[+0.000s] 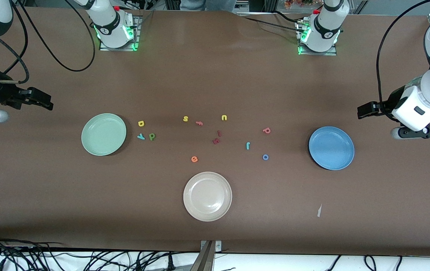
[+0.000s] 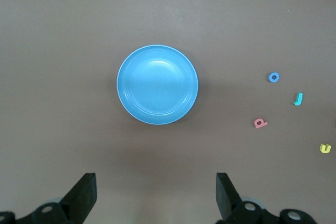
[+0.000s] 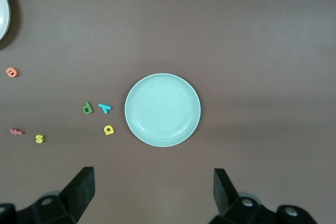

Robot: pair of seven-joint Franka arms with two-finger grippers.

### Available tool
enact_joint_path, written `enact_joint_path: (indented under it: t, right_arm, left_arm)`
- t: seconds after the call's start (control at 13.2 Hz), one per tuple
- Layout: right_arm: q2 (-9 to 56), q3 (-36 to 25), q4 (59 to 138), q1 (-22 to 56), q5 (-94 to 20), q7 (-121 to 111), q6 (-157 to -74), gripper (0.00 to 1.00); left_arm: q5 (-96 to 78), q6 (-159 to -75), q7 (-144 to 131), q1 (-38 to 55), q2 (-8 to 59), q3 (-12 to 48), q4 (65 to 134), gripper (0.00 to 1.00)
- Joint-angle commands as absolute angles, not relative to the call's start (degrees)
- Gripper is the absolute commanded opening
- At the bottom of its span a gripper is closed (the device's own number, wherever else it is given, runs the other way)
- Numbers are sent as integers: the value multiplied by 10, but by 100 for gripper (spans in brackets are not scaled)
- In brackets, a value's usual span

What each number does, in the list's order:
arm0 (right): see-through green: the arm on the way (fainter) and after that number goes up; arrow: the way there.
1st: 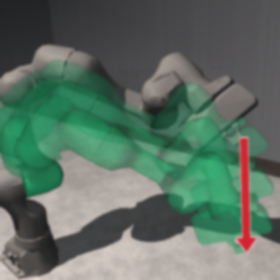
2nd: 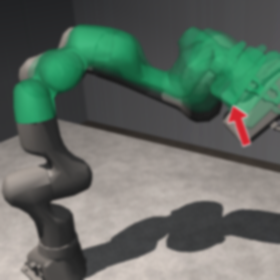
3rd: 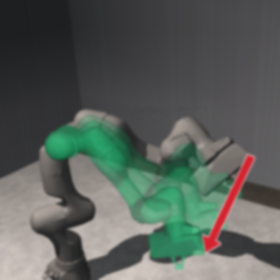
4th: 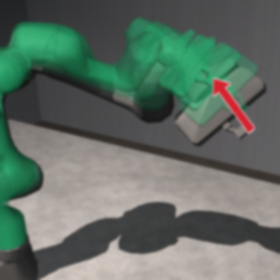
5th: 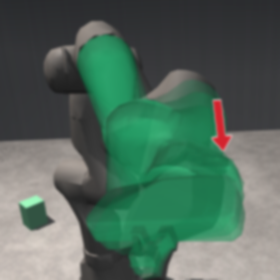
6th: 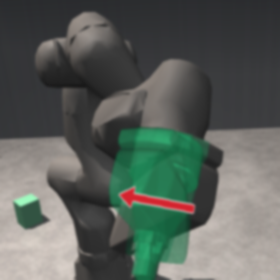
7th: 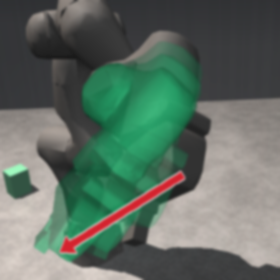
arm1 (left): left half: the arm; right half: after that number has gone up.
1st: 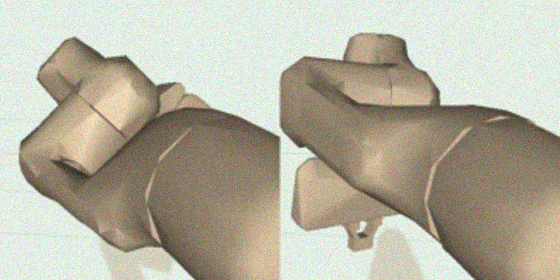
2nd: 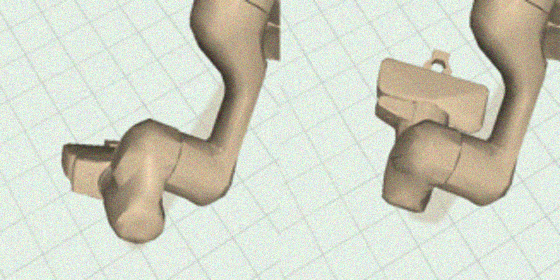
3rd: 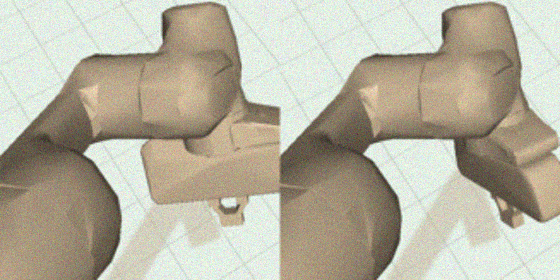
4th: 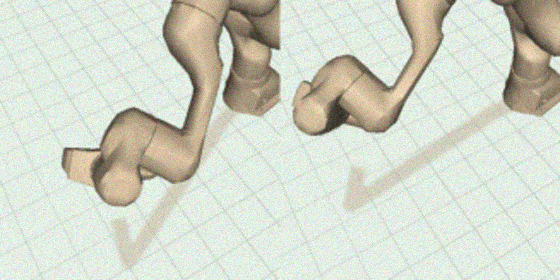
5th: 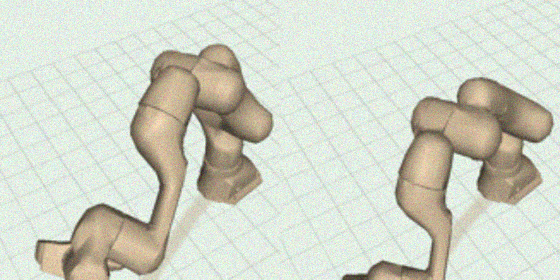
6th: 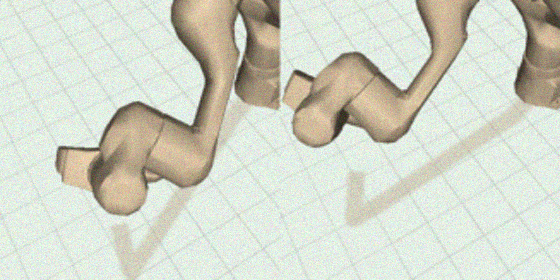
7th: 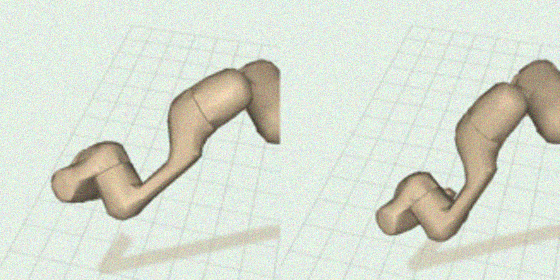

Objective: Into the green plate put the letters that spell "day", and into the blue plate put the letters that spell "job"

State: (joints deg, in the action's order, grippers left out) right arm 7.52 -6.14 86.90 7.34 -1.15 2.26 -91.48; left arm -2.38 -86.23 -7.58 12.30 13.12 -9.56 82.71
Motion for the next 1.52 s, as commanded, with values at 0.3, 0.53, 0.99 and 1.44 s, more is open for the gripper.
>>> enact_joint_path:
  t: [0.3,0.53,0.99,1.44]
  right_arm:
    - [78,-63,857,76,-20,29,-910,100]
    - [78,-62,856,77,-21,30,-911,100]
    - [79,-63,859,76,-22,31,-911,100]
    - [79,-62,858,77,-22,31,-911,100]
  left_arm:
    - [-31,-855,-69,121,141,-100,793,100]
    - [-35,-856,-70,120,149,-101,786,100]
    - [-35,-861,-71,118,159,-100,785,100]
    - [-34,-871,-69,118,159,-100,784,100]
